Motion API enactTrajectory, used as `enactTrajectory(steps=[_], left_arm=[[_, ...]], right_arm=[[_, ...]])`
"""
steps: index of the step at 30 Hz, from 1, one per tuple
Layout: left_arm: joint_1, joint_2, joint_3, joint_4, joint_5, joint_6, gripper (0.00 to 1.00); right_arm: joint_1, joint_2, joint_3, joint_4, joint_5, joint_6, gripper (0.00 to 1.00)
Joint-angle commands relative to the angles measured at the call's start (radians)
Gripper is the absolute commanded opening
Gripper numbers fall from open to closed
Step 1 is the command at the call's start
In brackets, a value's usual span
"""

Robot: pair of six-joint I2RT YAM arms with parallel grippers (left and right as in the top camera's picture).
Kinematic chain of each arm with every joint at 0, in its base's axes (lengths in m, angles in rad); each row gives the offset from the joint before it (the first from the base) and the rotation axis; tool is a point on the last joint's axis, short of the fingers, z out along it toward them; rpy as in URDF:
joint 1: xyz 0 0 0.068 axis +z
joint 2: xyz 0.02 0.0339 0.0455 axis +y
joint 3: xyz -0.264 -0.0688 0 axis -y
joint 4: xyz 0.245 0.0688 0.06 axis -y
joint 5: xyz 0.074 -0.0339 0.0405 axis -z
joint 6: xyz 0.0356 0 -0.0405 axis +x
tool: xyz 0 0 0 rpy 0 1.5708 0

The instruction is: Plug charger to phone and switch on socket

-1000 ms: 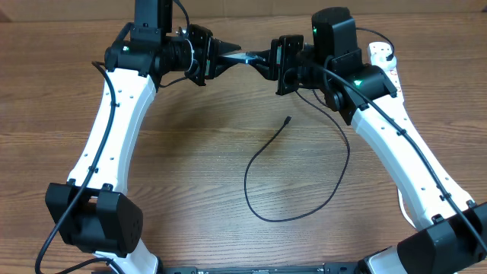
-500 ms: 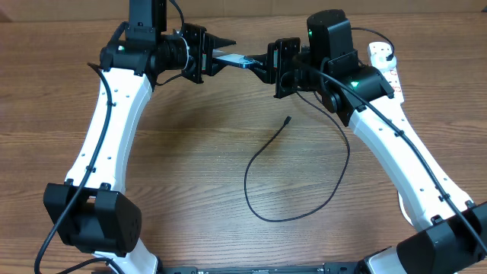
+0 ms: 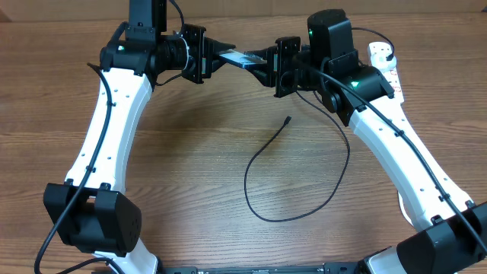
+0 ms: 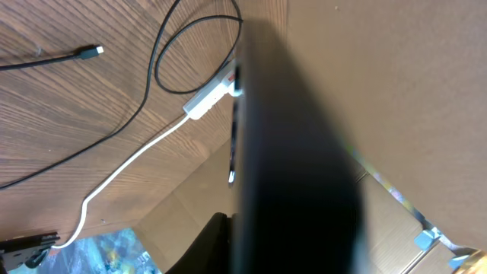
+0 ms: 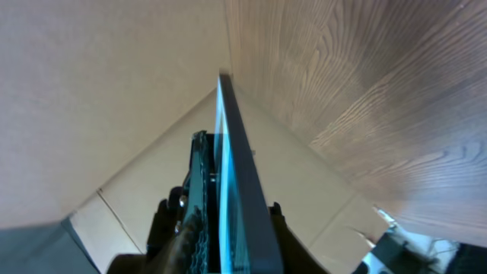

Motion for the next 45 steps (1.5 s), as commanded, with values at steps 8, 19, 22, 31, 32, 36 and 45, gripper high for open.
enactTrajectory(steps=[8, 19, 22, 31, 32, 36, 45], left_arm=[[0.024, 0.006, 0.008, 0.007, 0.016, -0.004, 0.04], [0.032, 0.006, 0.008, 0.001, -0.109, 0.114, 0.04], [0.032, 0.006, 0.008, -0.005, -0.217, 0.234, 0.04], [0.032, 0.006, 0.007, -0.067, -0.393, 0.86, 0.04], [0.031, 0.008, 0.004, -0.083, -0.405, 0.922, 0.04], [0.025, 0.018, -0.034, -0.111, -0.349, 1.107, 0.04], [0.016, 0.02, -0.185, -0.137, -0.253, 1.305, 0.04]], right_arm=[[0.003, -0.036, 0.019, 0.021, -0.004, -0.07, 0.52], [-0.014, -0.036, 0.019, 0.016, 0.02, -0.269, 0.66], [-0.047, -0.036, 0.019, -0.043, 0.034, -0.377, 0.72], [-0.179, -0.034, 0.019, -0.378, 0.084, -1.085, 0.85], [-0.178, -0.032, 0.016, -0.442, 0.14, -1.155, 0.85], [-0.127, -0.018, -0.023, -0.59, 0.358, -1.242, 0.87], [-0.035, -0.013, -0.192, -0.487, 0.463, -1.239, 1.0]])
